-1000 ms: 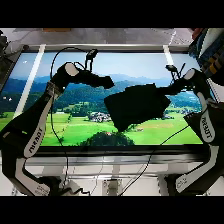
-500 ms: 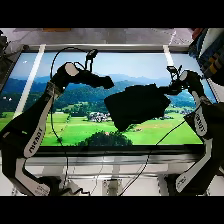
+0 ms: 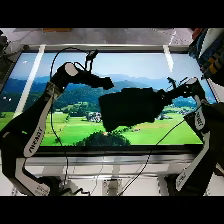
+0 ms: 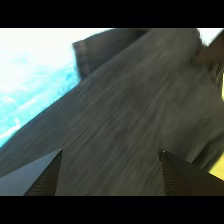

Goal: Fold the clothes and pants, and hang the long-sleeved shirts on hangers.

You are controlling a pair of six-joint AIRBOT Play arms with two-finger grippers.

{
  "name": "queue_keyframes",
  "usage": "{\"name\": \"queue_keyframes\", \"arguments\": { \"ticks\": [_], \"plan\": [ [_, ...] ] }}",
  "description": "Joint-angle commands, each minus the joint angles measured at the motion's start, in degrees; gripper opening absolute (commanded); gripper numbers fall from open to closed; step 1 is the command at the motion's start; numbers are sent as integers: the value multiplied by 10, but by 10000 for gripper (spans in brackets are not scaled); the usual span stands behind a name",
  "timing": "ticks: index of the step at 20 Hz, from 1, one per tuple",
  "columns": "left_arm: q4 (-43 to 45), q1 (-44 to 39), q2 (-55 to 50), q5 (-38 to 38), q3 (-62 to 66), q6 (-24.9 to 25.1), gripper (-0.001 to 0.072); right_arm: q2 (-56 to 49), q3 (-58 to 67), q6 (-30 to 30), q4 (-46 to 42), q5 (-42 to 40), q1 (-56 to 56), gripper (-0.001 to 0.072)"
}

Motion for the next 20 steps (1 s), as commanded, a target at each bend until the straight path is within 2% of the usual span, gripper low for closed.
{"name": "queue_keyframes", "arguments": {
  "ticks": [1,3,4,5,6,9,10,11,12,13,14,15,20],
  "plan": [
    [7,8,0,-2,0,19,693,-15,-5,-29,44,79,34,584],
    [36,16,1,-21,0,19,690,-14,-8,-28,65,78,72,586],
    [47,23,2,-38,0,19,642,-14,-8,-28,76,70,95,590],
    [52,31,5,-57,0,19,573,-14,-8,-26,84,52,116,634],
    [51,39,9,-69,0,18,571,-14,-8,-15,87,24,139,715],
    [52,67,15,-89,0,19,562,-14,-8,7,89,-50,215,684],
    [52,77,17,-92,0,18,480,-14,-8,7,92,-66,239,683],
    [52,89,21,-93,0,18,353,-14,-7,7,97,-83,262,634],
    [51,99,27,-93,0,18,262,-14,-6,7,99,-98,282,382],
    [52,110,37,-95,0,18,175,-11,-6,7,99,-114,297,62],
    [52,120,49,-99,0,19,95,-6,-6,11,99,-129,307,35],
    [52,130,64,-104,0,19,62,2,-6,11,100,-138,310,35],
    [52,175,164,-110,0,19,61,105,-7,30,95,-120,250,35]
  ]
}}
